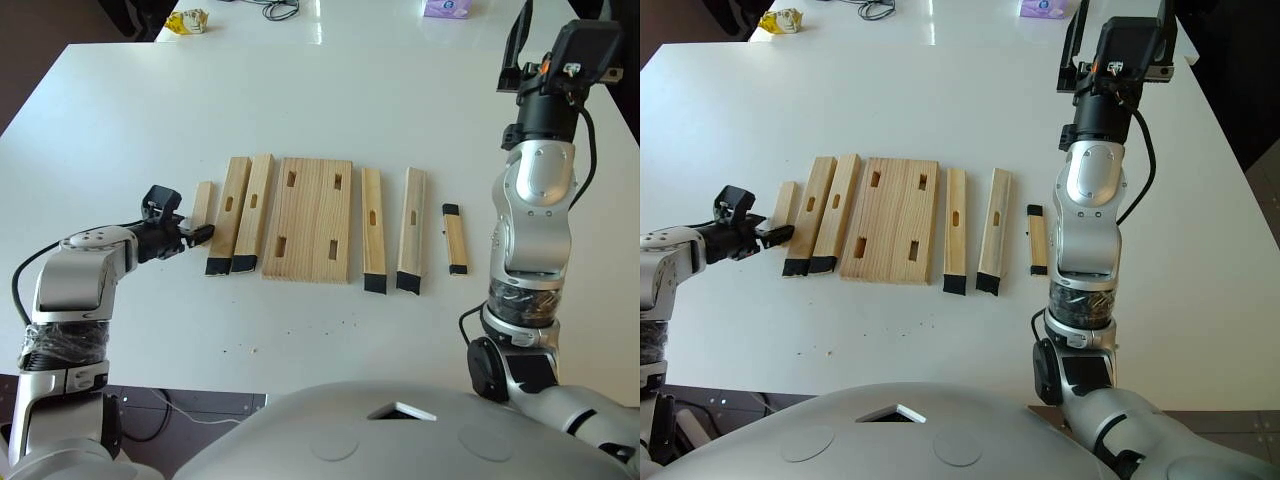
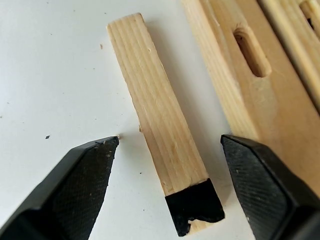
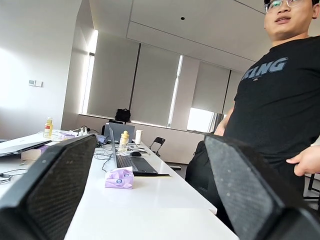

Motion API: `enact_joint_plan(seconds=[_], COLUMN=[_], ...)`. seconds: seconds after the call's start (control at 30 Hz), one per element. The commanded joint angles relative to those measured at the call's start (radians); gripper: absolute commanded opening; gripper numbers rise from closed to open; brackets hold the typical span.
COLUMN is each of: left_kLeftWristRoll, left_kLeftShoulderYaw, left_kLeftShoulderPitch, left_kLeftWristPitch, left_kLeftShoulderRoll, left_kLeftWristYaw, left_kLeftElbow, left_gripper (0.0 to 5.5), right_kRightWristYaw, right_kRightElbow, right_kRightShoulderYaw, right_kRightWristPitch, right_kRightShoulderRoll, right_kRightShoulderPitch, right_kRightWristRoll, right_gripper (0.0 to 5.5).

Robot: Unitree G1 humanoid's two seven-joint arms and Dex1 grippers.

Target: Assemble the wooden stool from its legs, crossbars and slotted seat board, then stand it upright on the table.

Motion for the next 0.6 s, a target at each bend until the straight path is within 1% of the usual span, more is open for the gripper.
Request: enact_joint_plan(seconds=[0.03, 0.17, 0.43, 0.57, 0.6], left_kLeftWristRoll=[0.013, 0.014, -0.049, -0.047, -0.047], left_kLeftShoulderYaw=[-0.016, -0.023, 0.005, 0.000, -0.002], left_kLeftShoulderPitch=[0.028, 0.022, -0.042, -0.050, -0.051], left_kLeftWristPitch=[0.024, 0.028, 0.127, 0.143, 0.145], left_kLeftShoulderRoll=[0.042, 0.058, 0.016, 0.028, 0.032], left_kLeftWristYaw=[-0.008, -0.013, -0.004, -0.008, -0.010], left_kLeftElbow=[0.004, 0.037, 0.077, 0.083, 0.084], left_gripper=[3.80, 3.80, 3.80, 3.80, 3.63], right_kRightWristYaw=[-0.015, -0.028, -0.056, -0.064, -0.066], right_kRightElbow=[-0.032, -0.047, -0.054, -0.061, -0.064], right_kRightShoulderYaw=[0.003, 0.005, 0.016, 0.017, 0.017], right_kRightWristPitch=[0.023, 0.029, 0.025, 0.026, 0.026], right_kRightShoulderRoll=[0.023, 0.036, 0.066, 0.073, 0.074], right_kRightShoulderPitch=[0.027, 0.039, 0.056, 0.070, 0.073], right_kRightWristRoll=[-0.011, -0.018, -0.028, -0.032, -0.033], right_gripper=[3.96, 3.96, 3.96, 3.96, 3.96])
